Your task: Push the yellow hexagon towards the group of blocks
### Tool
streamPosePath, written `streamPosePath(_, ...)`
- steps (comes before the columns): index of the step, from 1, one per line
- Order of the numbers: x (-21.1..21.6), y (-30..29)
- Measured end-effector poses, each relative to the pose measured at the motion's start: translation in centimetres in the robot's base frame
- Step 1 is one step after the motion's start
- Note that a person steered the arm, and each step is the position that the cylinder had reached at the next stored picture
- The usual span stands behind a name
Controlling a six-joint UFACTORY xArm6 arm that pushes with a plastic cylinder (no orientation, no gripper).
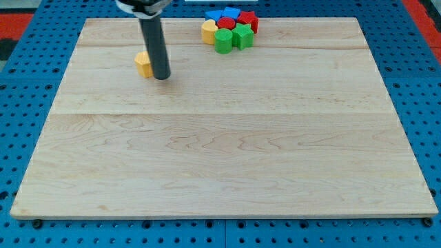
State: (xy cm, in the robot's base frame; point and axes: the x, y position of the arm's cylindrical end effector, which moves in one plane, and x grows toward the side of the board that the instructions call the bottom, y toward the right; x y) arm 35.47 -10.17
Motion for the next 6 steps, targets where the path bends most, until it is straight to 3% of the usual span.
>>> streamPosePath(1,1.4,-2.1)
streamPosePath(2,1.7,-7.7)
streamPosePath(3,-0.4,-10.2)
streamPosePath(6,-3.2,-1.1)
